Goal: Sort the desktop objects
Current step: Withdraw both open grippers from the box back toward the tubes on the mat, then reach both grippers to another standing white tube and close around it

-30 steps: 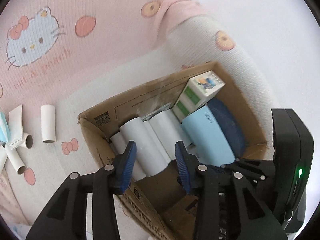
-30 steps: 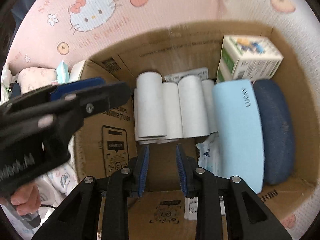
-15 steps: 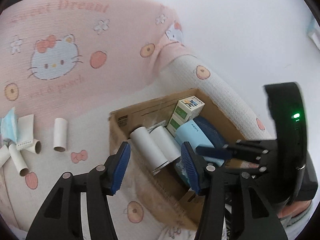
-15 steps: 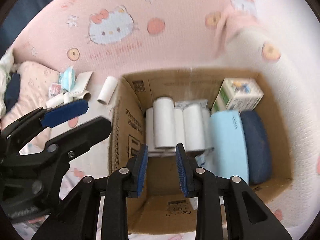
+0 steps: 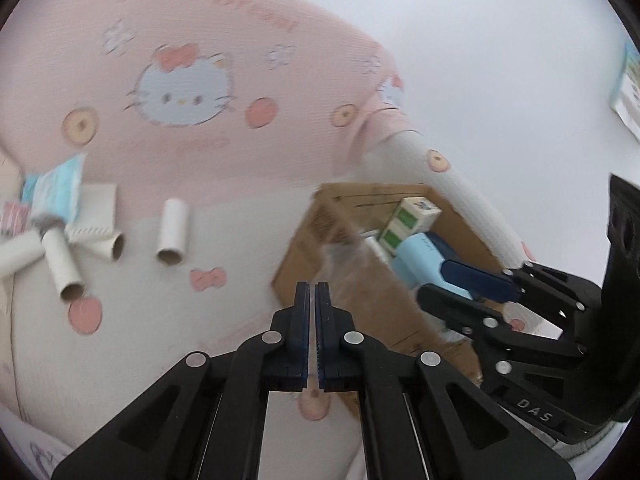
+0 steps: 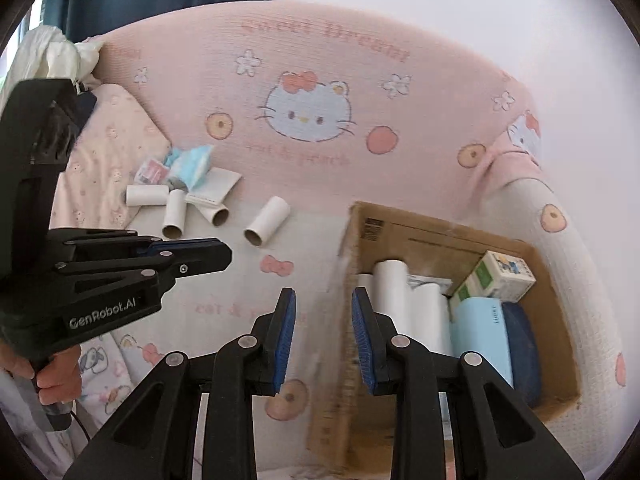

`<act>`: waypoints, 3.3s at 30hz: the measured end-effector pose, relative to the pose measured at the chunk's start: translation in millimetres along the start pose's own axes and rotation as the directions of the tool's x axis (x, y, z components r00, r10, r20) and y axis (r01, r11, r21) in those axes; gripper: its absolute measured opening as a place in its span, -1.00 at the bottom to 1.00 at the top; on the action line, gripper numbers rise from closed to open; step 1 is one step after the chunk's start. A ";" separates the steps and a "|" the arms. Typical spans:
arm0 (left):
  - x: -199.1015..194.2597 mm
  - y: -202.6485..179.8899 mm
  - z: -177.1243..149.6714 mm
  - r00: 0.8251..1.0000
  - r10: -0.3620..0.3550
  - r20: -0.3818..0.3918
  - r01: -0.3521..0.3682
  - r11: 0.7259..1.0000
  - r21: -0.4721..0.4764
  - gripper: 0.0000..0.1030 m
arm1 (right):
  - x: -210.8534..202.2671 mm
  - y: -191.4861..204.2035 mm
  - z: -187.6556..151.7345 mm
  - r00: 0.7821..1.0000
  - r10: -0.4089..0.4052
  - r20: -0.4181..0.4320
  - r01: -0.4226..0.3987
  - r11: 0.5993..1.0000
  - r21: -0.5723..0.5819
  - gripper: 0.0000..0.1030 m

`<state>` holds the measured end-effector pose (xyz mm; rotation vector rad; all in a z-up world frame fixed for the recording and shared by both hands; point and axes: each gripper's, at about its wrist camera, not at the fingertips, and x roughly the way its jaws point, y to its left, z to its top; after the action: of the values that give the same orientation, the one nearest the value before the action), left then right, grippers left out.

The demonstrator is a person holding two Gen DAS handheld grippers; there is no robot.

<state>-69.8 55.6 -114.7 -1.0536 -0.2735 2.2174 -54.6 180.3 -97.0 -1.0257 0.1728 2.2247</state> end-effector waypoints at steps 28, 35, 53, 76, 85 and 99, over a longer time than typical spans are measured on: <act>57.4 151.1 -65.9 0.984 0.126 -0.126 -0.141 0.983 -0.118 0.34 | 100.6 119.9 -20.2 0.989 -0.070 0.129 0.092 0.980 -0.174 0.25; 71.2 177.3 -53.2 0.993 0.062 -0.096 -0.084 0.964 -0.252 0.34 | 156.5 104.7 -6.6 0.999 -0.051 0.015 0.051 0.997 -0.054 0.25; 131.9 232.5 -18.3 1.000 -0.012 -0.001 0.010 0.869 -0.495 0.30 | 268.4 65.4 10.4 0.979 0.186 -0.082 -0.150 0.935 0.321 0.25; 179.1 233.3 -3.5 0.991 -0.116 -0.059 0.074 0.872 -0.485 -0.20 | 301.8 90.8 34.0 0.984 0.168 -0.050 -0.163 0.982 0.094 -0.20; 147.8 220.5 -21.9 0.990 -0.113 -0.080 0.060 0.872 -0.486 -0.20 | 277.2 101.7 27.1 0.970 0.215 -0.114 -0.199 0.970 0.138 -0.20; 68.1 187.9 -79.5 0.992 -0.085 -0.091 0.017 0.815 -0.580 -0.20 | 209.8 134.2 -3.7 0.931 0.241 -0.276 -0.204 0.967 0.155 -0.32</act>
<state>-130.4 -50.6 -291.6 -1.4603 -0.9641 2.0541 -233.6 185.6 -270.0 -1.3183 0.5780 2.2153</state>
